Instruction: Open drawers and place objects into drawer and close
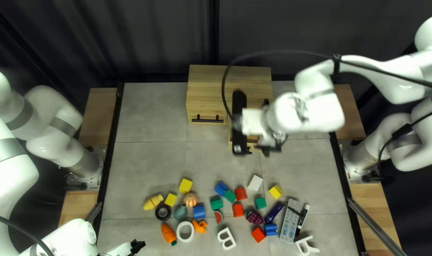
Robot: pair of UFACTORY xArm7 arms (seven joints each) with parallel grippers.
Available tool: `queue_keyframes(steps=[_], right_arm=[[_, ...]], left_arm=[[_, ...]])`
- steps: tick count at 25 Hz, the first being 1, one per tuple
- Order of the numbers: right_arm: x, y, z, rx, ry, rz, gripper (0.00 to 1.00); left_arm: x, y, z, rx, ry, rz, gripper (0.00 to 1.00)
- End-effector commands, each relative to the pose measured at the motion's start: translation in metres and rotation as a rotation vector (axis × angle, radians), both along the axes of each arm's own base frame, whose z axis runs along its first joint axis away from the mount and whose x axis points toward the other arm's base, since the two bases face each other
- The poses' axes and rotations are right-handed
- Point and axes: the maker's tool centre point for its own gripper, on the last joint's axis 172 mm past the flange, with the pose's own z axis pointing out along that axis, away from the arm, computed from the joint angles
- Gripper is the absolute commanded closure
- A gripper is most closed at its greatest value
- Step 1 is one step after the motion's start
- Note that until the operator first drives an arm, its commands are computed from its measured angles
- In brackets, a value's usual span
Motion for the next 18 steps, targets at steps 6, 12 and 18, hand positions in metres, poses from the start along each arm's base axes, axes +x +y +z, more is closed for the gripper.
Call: queue_keyframes(steps=[6, 12, 18], right_arm=[[-0.013, 0.031, -0.008, 0.005, 0.066, 0.044, 0.00], [-0.009, 0.040, -0.020, -0.017, 0.052, 0.159, 0.00], [-0.040, 0.083, -0.041, -0.010, 0.038, 0.355, 0.00]], left_arm=[[0.000, 0.000, 0.000, 0.000, 0.000, 0.000, 0.00], [0.000, 0.000, 0.000, 0.000, 0.000, 0.000, 0.00], [0.000, 0.000, 0.000, 0.000, 0.000, 0.000, 0.00]])
